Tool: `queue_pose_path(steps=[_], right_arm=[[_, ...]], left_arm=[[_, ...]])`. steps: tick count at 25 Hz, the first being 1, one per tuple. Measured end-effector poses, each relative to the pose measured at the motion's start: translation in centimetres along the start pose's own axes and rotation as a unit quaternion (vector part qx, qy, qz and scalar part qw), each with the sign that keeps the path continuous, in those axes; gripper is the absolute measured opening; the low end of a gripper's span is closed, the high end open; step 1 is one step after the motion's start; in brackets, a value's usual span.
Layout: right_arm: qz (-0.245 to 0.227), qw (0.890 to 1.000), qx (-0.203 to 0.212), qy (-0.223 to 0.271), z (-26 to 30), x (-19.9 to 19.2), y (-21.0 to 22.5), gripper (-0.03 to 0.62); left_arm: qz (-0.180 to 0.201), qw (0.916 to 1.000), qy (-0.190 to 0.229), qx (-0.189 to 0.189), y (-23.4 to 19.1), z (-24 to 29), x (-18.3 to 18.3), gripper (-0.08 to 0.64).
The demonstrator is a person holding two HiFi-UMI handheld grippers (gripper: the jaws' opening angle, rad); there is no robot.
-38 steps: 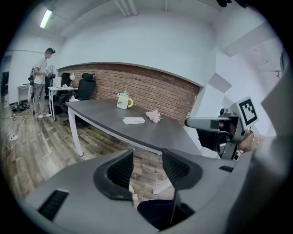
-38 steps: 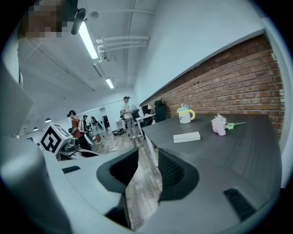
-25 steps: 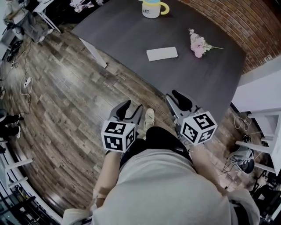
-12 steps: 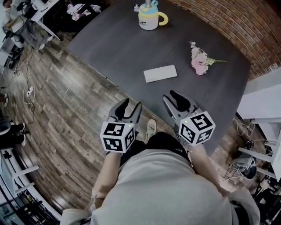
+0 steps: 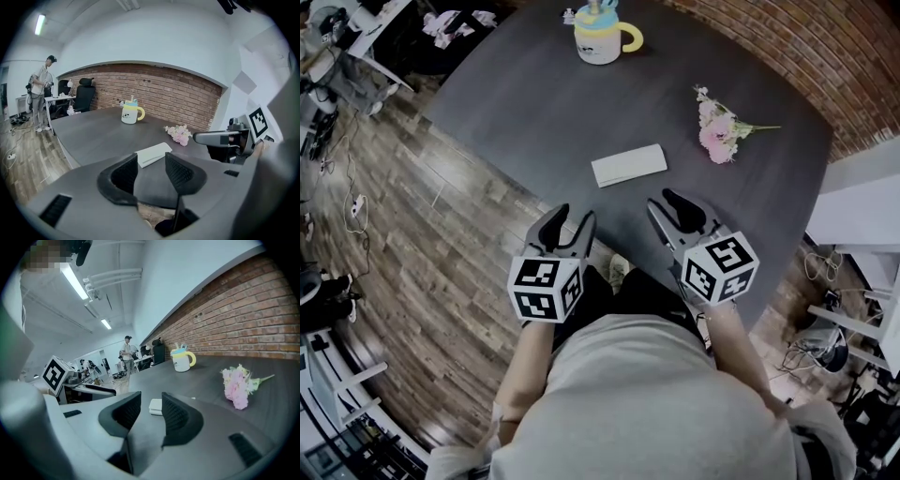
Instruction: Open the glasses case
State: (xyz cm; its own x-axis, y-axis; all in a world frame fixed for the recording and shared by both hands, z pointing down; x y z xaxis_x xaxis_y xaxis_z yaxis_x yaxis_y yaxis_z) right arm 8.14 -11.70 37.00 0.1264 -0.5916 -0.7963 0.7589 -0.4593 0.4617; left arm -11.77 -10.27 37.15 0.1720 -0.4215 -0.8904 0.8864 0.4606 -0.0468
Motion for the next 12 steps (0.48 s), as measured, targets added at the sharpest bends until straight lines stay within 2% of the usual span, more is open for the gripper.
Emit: queue_pose_path(steps=[12], right_arm=[[0.025,0.998,-0.055,0.014,-0.4,0.1,3.1,0.144]], left_arm=[[0.024,0.9983,-0.029,-0.043,-0.8,3.1,-0.3,0.186]])
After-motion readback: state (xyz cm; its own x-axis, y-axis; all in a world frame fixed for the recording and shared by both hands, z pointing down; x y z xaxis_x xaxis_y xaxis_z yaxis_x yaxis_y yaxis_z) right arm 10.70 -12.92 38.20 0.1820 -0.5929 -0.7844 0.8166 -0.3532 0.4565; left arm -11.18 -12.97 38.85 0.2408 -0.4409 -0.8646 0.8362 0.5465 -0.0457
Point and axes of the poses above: the fingertips, and each gripper's own axes: z forward along the fingers, y to its right, x out of its top, the point moved 6 cm from there along -z, backward along the fingers, and after that the axes turned 13 degrees about z, right-handed, at the moved point
